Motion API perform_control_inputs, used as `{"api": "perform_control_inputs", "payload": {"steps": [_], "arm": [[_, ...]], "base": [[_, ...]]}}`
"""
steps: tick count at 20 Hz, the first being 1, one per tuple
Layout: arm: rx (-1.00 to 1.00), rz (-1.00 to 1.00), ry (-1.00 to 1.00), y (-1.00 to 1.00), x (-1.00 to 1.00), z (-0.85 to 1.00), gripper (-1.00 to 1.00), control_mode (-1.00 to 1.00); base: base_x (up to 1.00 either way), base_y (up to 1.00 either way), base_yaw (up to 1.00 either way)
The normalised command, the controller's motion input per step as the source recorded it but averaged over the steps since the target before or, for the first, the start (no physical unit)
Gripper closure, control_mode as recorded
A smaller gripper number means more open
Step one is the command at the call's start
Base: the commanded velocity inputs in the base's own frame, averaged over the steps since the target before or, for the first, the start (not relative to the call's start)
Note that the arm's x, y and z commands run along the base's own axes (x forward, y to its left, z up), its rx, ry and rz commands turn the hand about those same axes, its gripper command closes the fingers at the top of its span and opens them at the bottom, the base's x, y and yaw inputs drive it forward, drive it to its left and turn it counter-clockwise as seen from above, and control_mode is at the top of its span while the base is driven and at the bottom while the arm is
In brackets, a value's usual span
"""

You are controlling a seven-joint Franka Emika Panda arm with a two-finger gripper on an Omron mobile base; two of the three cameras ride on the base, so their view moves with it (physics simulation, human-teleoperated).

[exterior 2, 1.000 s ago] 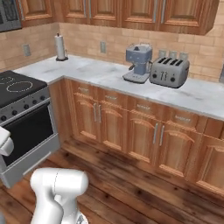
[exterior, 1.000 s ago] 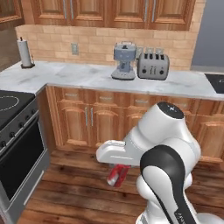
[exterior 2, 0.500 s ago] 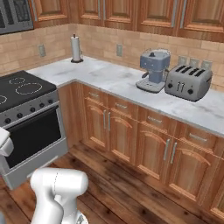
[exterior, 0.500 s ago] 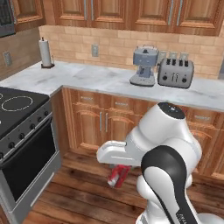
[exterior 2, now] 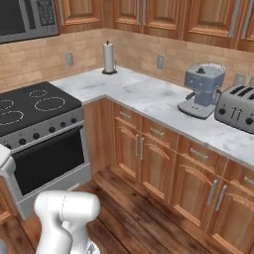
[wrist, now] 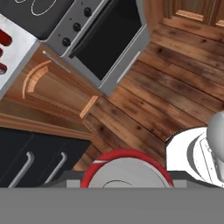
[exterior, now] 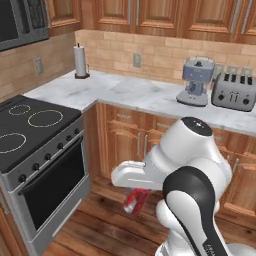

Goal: Four empty soda cans are scattered around the kitchen. Gather all the cans and cluster them next to the stove for recycling.

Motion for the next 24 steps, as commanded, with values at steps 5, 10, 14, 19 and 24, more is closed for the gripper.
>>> {"api": "perform_control_inputs", "payload": {"steps": [5,10,14,19,24], "arm": [[0.00,0.00,0.00,0.00,0.00,0.00,1.00,1.00],[0.00,0.00,0.00,0.00,0.00,0.00,1.00,1.00],[0.00,0.00,0.00,0.00,0.00,0.00,1.00,1.00],[0.00,0.00,0.00,0.00,0.00,0.00,1.00,1.00],[0.00,0.00,0.00,0.00,0.00,0.00,1.00,1.00]], "base": [[0.46,0.37,0.27],[0.41,0.16,0.27],[0.23,0.00,0.27],[0.23,0.00,0.33],[0.32,-0.01,0.38]]}}
